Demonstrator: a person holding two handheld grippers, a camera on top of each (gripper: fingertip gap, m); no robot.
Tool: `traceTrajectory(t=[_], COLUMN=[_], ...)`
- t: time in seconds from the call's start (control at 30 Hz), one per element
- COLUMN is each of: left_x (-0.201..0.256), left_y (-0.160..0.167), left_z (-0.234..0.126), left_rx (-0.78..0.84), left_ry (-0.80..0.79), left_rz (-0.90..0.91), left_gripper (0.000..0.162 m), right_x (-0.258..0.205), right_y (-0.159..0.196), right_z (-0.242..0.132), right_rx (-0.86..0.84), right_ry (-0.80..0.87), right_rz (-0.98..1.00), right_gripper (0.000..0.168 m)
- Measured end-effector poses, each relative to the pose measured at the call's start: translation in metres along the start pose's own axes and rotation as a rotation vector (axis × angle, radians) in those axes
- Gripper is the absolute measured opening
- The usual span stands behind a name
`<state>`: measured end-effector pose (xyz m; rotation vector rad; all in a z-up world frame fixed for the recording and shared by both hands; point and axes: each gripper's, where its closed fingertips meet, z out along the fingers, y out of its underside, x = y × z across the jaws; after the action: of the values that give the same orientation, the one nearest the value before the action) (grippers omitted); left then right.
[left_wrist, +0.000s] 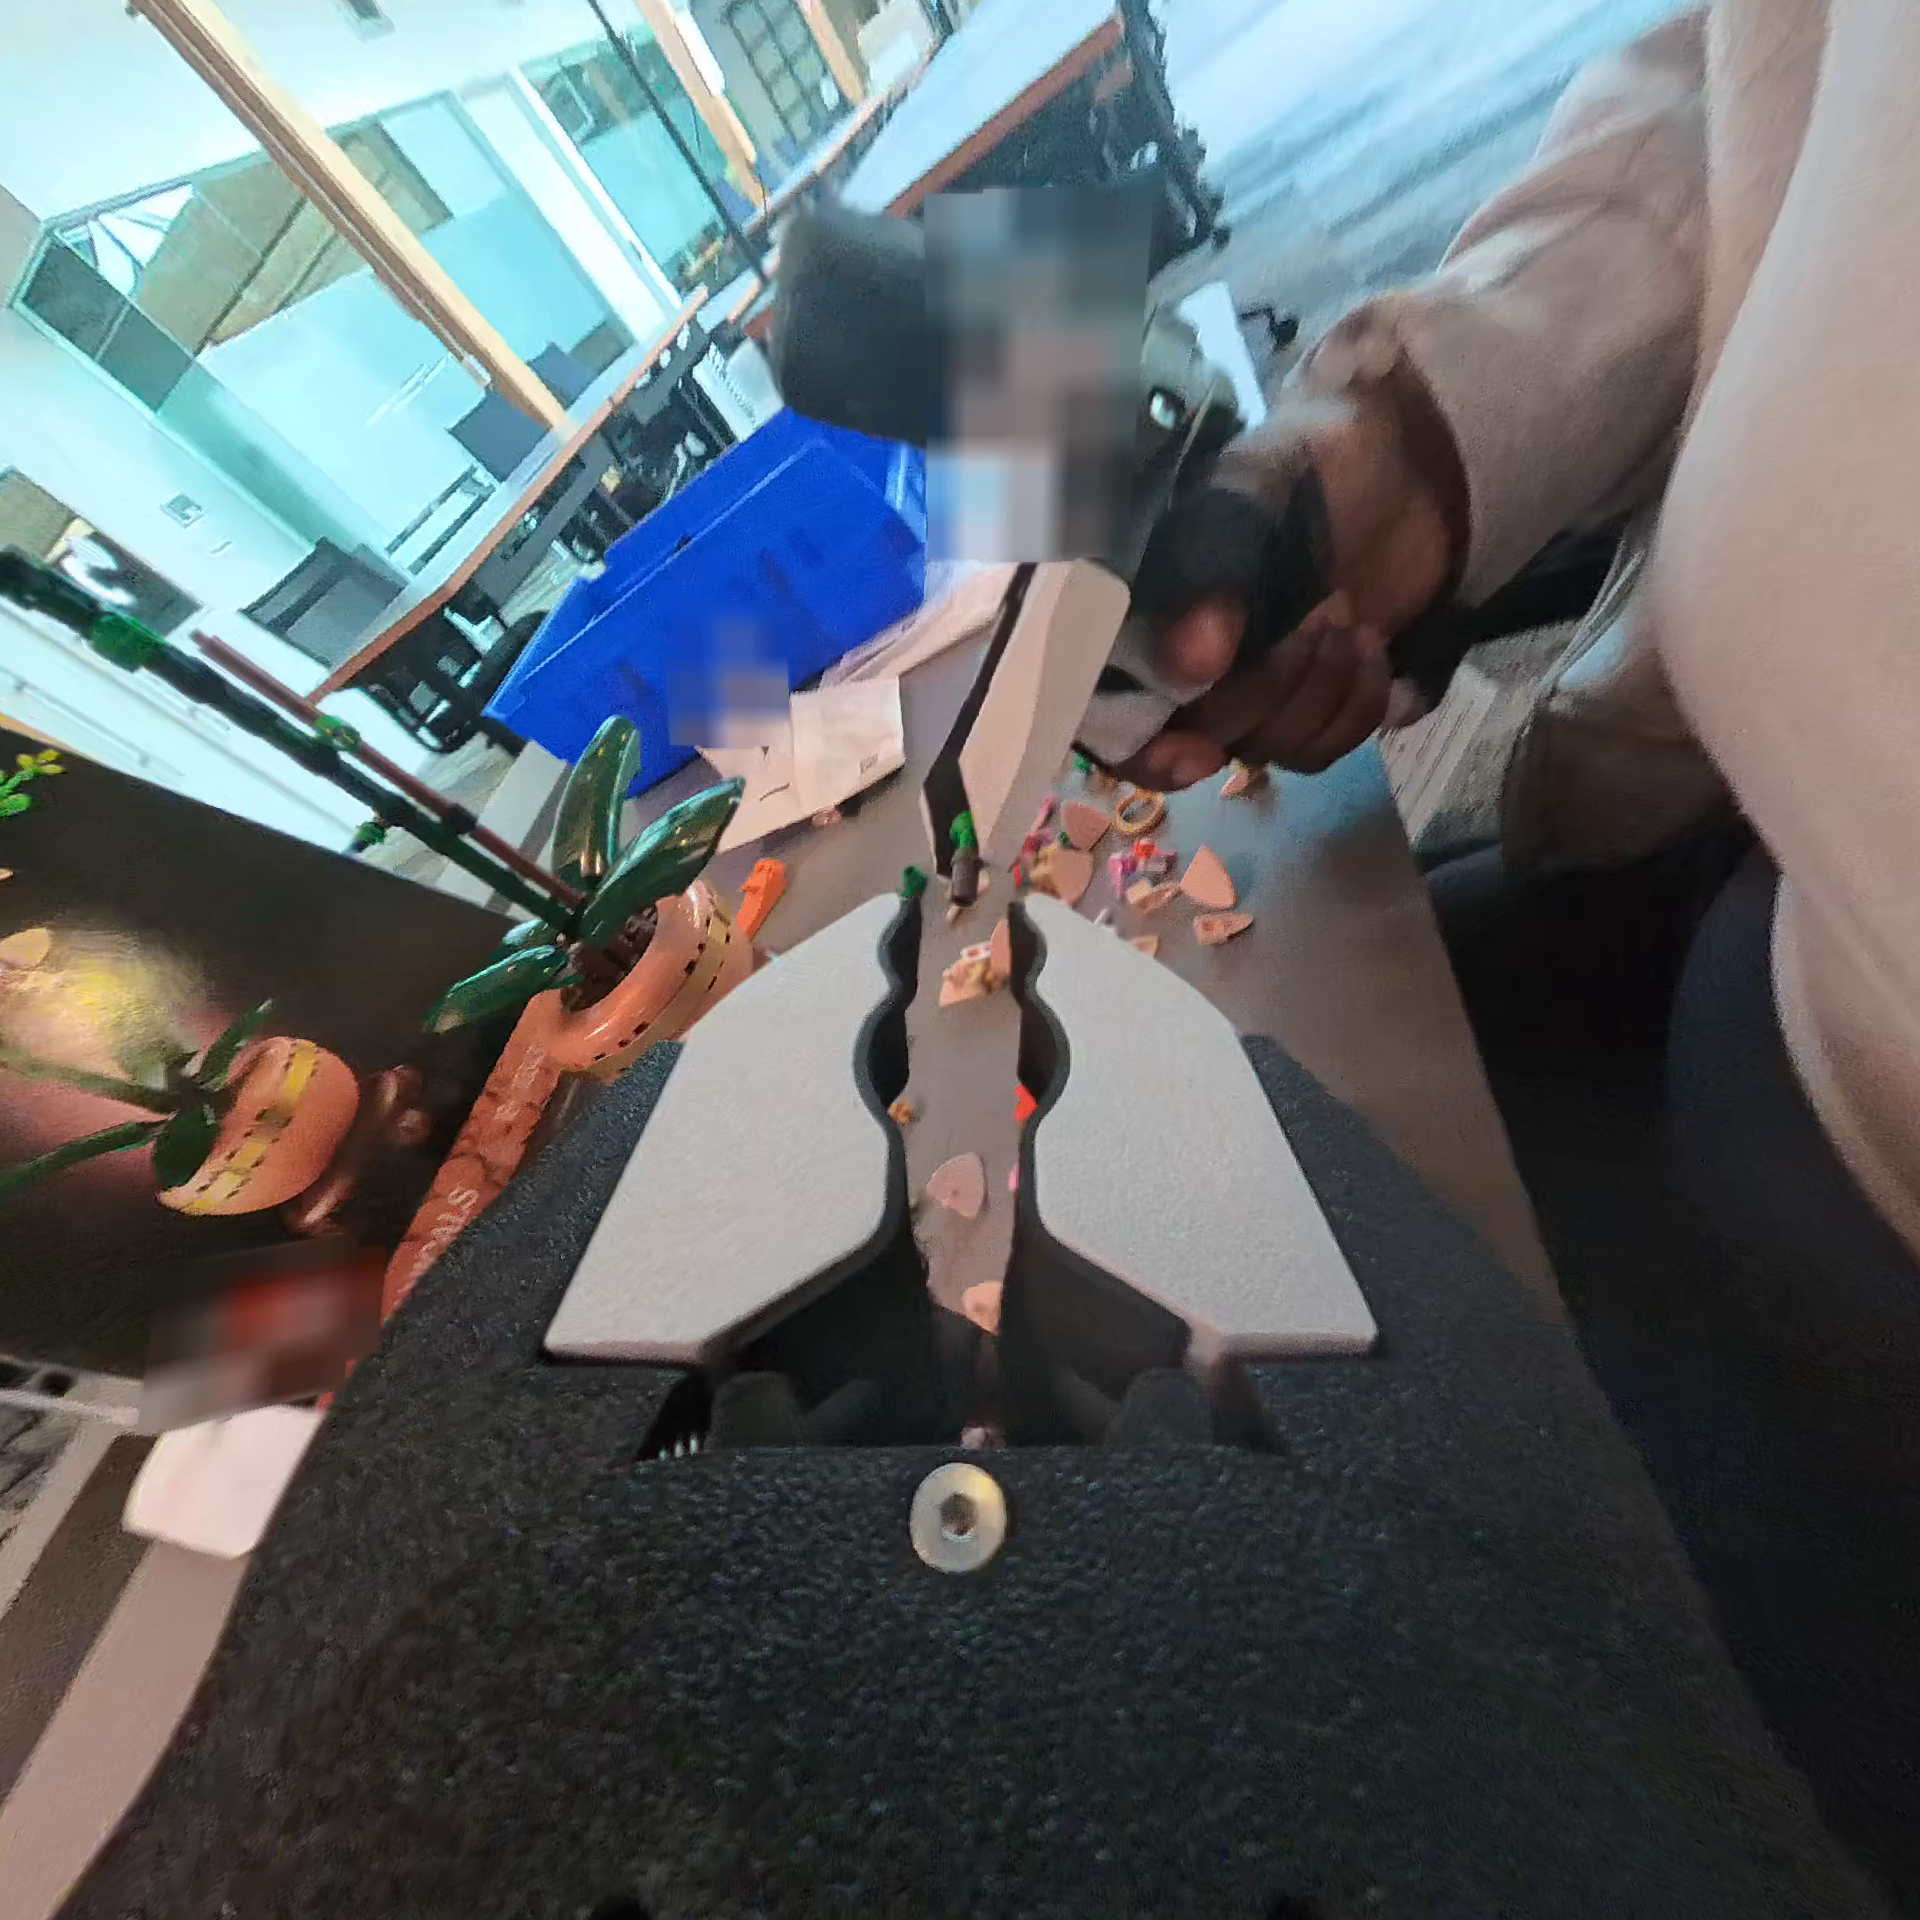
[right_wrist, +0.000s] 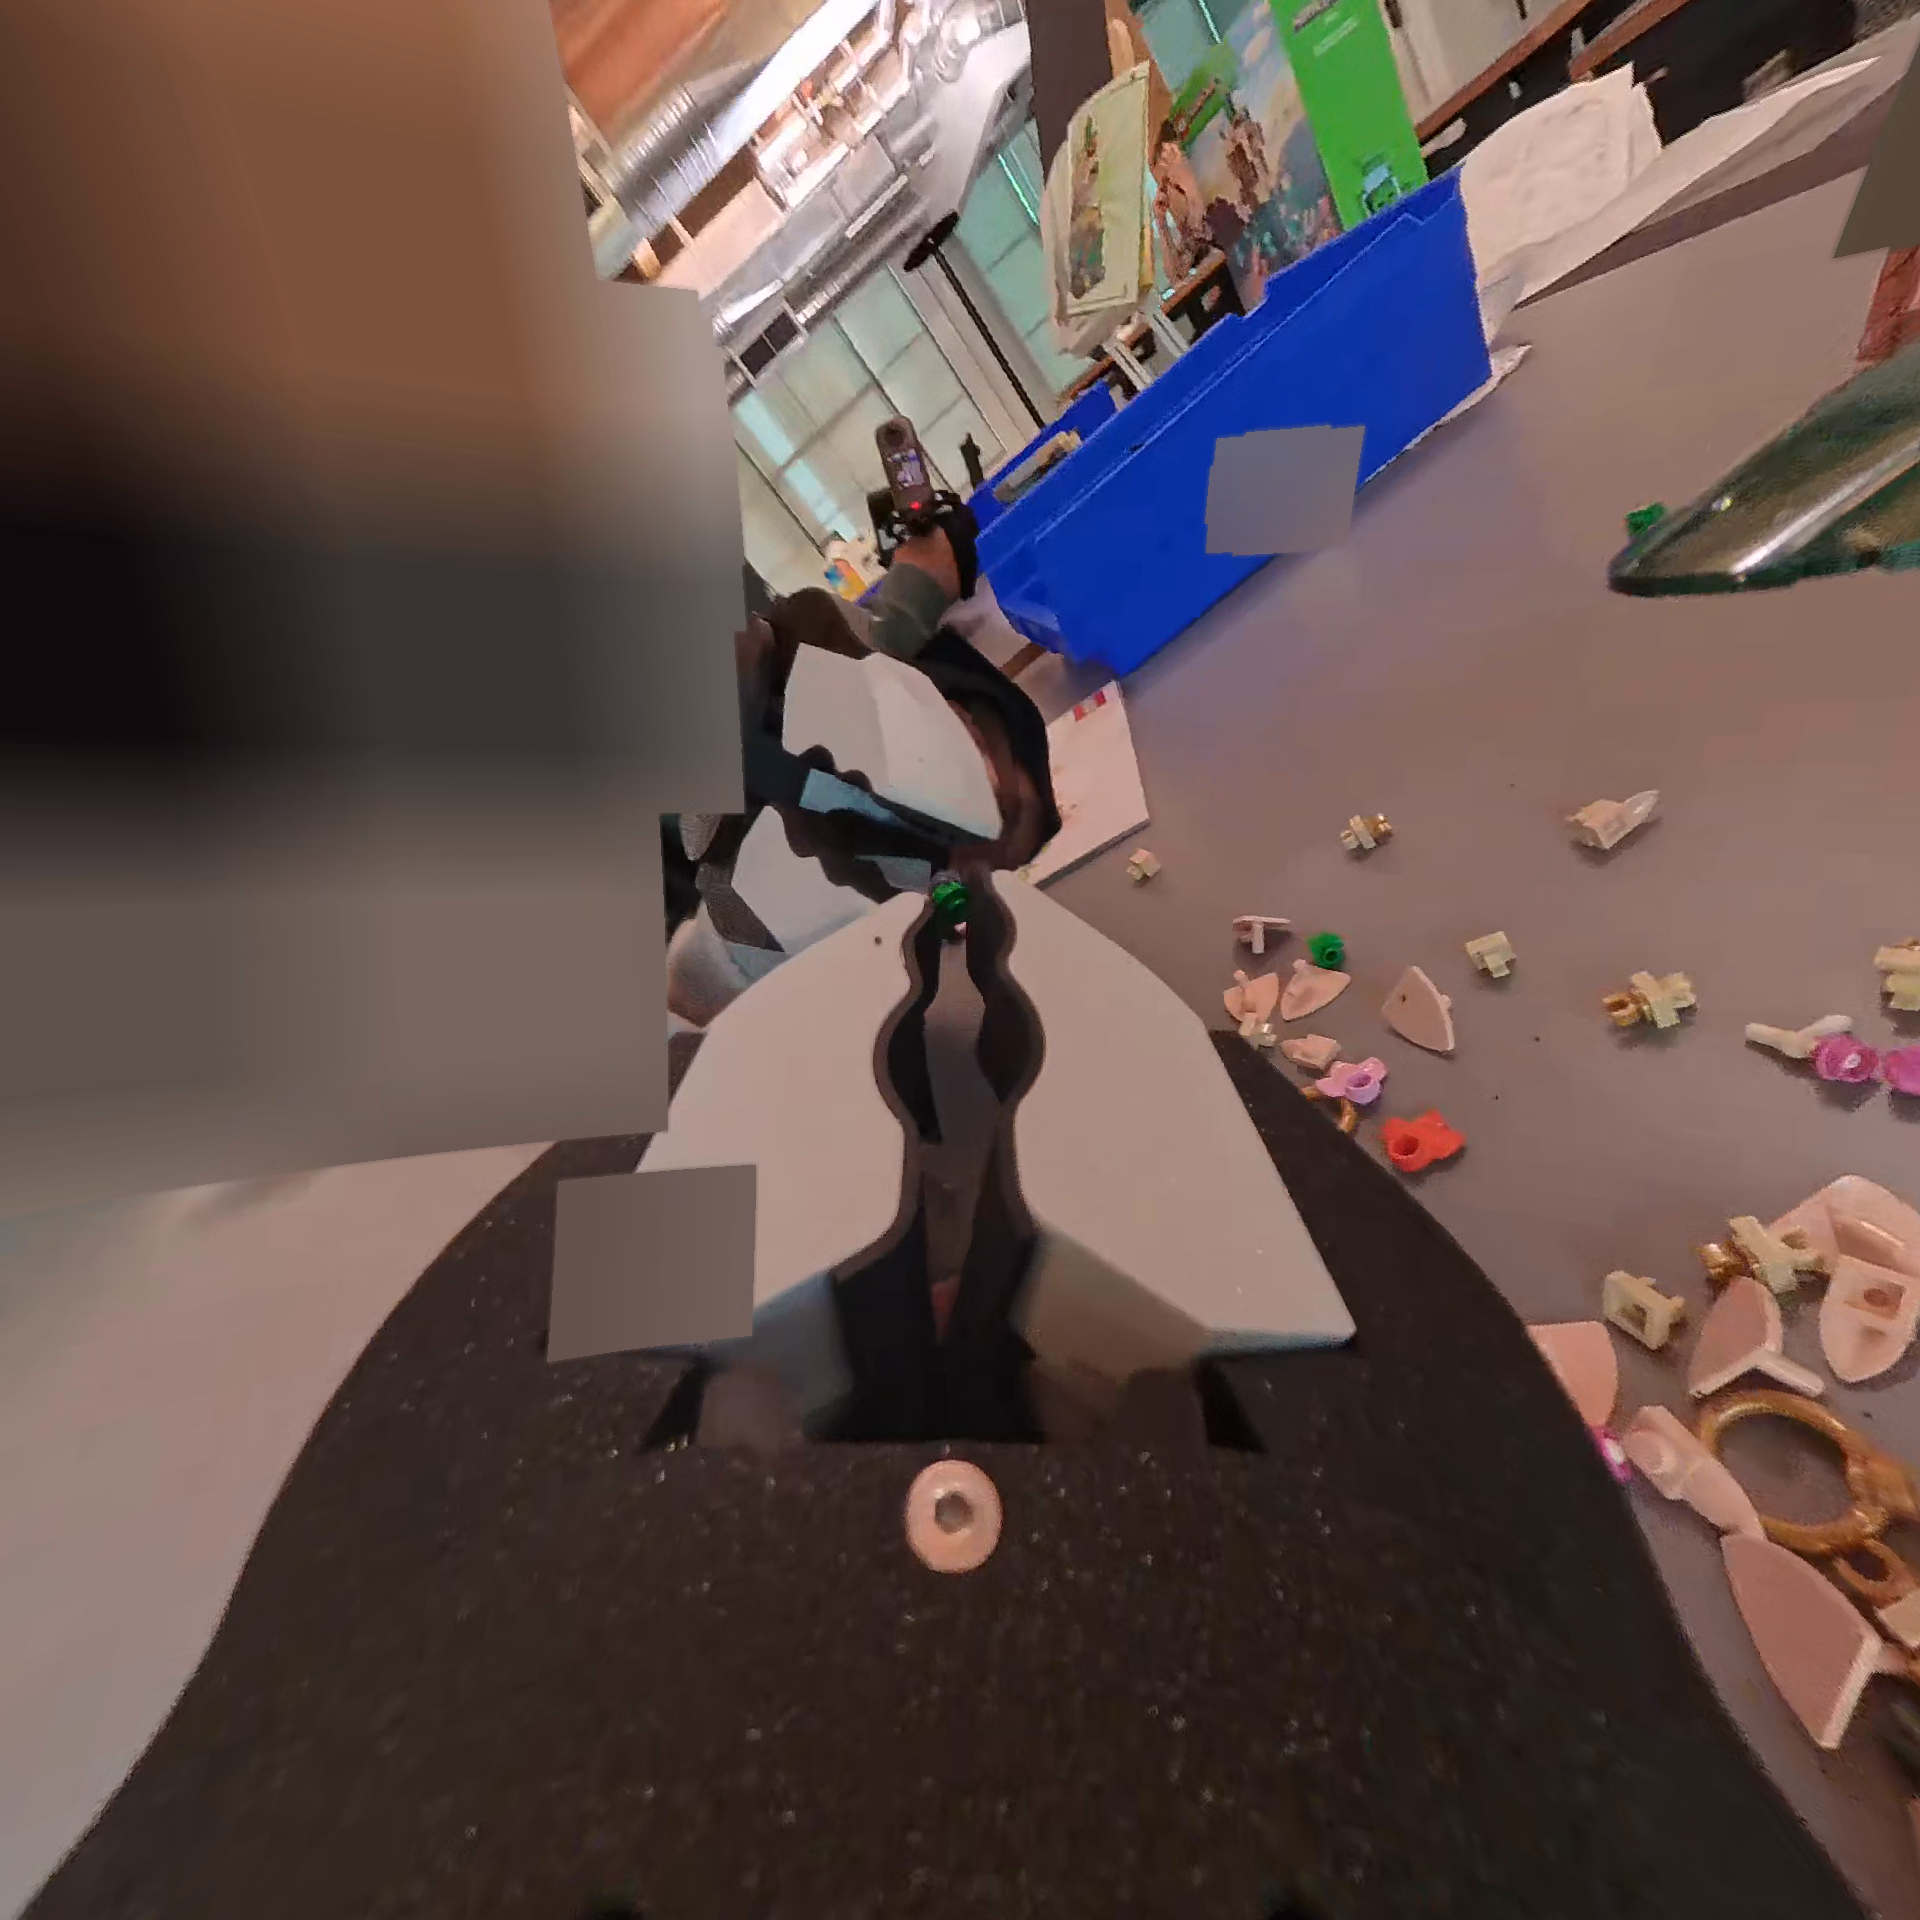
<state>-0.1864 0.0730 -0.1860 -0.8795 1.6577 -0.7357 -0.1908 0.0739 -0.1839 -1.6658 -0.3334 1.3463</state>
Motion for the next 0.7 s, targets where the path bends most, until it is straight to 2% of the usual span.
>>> traceTrajectory(t=[0.1,0.2,0.4,0.63,0.7], left_x=[0.002,0.004,0.013,0.016,0.015], left_y=[0.005,0.007,0.017,0.019,0.019], left_z=[0.004,0.005,0.008,0.002,0.000], left_rx=[-0.055,-0.086,-0.180,-0.218,-0.219], left_ry=[0.000,0.005,0.026,0.096,0.116], left_rz=[0.069,0.161,0.539,0.735,0.736], left_gripper=[0.012,0.015,0.009,0.005,0.005], right_x=[0.004,0.005,0.010,0.008,0.008], right_y=[0.005,0.009,0.024,0.027,0.028], right_z=[0.001,0.001,0.001,0.002,0.003], right_rx=[-0.061,-0.107,-0.174,-0.157,-0.160], right_ry=[0.081,0.116,0.108,0.111,0.107], right_rz=[-0.094,-0.126,-0.021,-0.074,-0.067], right_gripper=[0.005,0.005,0.005,0.005,0.005])
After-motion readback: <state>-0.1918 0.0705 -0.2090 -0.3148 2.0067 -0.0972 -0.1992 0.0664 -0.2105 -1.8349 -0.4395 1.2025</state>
